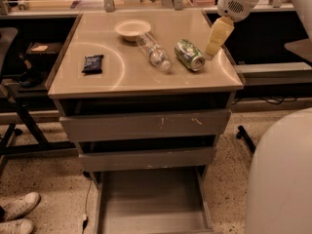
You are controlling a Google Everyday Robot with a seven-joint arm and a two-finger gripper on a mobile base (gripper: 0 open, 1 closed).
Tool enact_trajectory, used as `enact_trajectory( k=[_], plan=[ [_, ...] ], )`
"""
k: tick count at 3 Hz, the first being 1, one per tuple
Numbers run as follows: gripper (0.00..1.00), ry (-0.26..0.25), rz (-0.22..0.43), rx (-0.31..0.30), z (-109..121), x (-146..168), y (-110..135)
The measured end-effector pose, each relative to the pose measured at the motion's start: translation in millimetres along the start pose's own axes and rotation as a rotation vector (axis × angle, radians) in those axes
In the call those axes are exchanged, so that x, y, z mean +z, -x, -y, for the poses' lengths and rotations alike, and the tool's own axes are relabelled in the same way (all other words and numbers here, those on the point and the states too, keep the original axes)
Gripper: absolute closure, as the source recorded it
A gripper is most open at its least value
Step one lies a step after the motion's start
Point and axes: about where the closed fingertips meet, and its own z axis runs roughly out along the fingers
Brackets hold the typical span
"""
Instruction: Place green can into bottom drawer
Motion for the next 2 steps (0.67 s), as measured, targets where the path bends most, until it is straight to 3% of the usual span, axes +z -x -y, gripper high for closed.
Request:
enact_trajectory(
  k=[2],
  plan=[
    [0.0, 0.03, -0.005, 0.139, 24.6, 48.4, 8.0]
  ],
)
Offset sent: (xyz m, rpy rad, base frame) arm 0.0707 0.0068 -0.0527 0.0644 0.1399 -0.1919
